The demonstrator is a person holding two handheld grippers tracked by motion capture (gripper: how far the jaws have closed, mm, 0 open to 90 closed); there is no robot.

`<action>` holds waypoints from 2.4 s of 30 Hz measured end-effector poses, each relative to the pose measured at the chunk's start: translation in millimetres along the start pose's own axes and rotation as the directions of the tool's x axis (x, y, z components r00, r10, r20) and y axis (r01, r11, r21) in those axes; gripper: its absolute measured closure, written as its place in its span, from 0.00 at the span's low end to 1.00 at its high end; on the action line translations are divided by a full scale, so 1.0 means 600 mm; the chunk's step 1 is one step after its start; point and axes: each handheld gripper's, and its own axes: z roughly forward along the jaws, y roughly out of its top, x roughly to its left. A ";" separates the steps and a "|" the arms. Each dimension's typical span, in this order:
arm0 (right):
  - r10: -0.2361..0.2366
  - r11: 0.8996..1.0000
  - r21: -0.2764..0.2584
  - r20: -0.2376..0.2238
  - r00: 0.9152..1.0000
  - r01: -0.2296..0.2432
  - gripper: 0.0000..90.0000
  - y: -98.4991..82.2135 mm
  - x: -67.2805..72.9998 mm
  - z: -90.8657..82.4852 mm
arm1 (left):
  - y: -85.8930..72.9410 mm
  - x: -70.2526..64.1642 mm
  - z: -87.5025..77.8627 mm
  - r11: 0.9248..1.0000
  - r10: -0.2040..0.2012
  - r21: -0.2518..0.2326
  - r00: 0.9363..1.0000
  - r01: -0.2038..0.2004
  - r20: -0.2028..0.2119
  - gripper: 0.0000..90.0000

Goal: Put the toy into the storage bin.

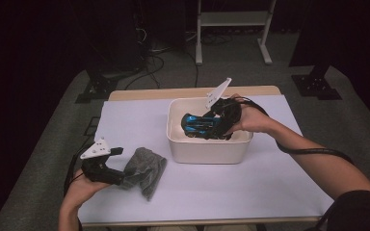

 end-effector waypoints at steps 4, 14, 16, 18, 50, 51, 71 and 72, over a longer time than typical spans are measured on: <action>0.008 1.000 0.004 -0.011 1.000 -0.008 0.28 -0.002 -0.006 0.010 | 0.000 -0.001 0.000 1.000 0.000 0.000 1.000 0.000 0.000 0.10; 0.033 0.999 0.023 -0.052 0.998 -0.032 0.28 -0.009 -0.023 0.036 | -0.001 0.002 -0.005 1.000 -0.002 -0.006 1.000 0.002 -0.007 0.10; 0.031 0.999 0.030 -0.057 0.998 -0.030 0.28 -0.009 -0.025 0.041 | -0.002 0.002 -0.006 1.000 -0.004 -0.006 1.000 0.004 -0.008 0.10; 0.028 0.999 0.039 -0.057 0.998 -0.026 0.28 -0.009 -0.025 0.047 | -0.002 0.003 -0.006 1.000 -0.003 -0.006 1.000 0.003 -0.008 0.10; 0.035 0.988 0.156 -0.121 0.992 -0.016 0.28 -0.002 -0.041 0.115 | -0.006 0.008 -0.014 1.000 -0.014 -0.023 1.000 0.014 -0.011 0.10; 0.034 0.987 0.160 -0.123 0.992 -0.014 0.28 -0.001 -0.041 0.118 | -0.007 0.009 -0.015 1.000 -0.015 -0.024 1.000 0.015 -0.011 0.10; 0.032 0.971 0.239 -0.125 0.992 -0.002 0.28 -0.005 -0.035 0.140 | -0.007 0.010 -0.018 0.999 -0.017 -0.031 1.000 0.017 -0.010 0.10; 0.026 0.970 0.243 -0.123 0.992 0.004 0.28 -0.005 -0.035 0.141 | -0.007 0.010 -0.019 0.999 -0.017 -0.032 1.000 0.017 -0.011 0.10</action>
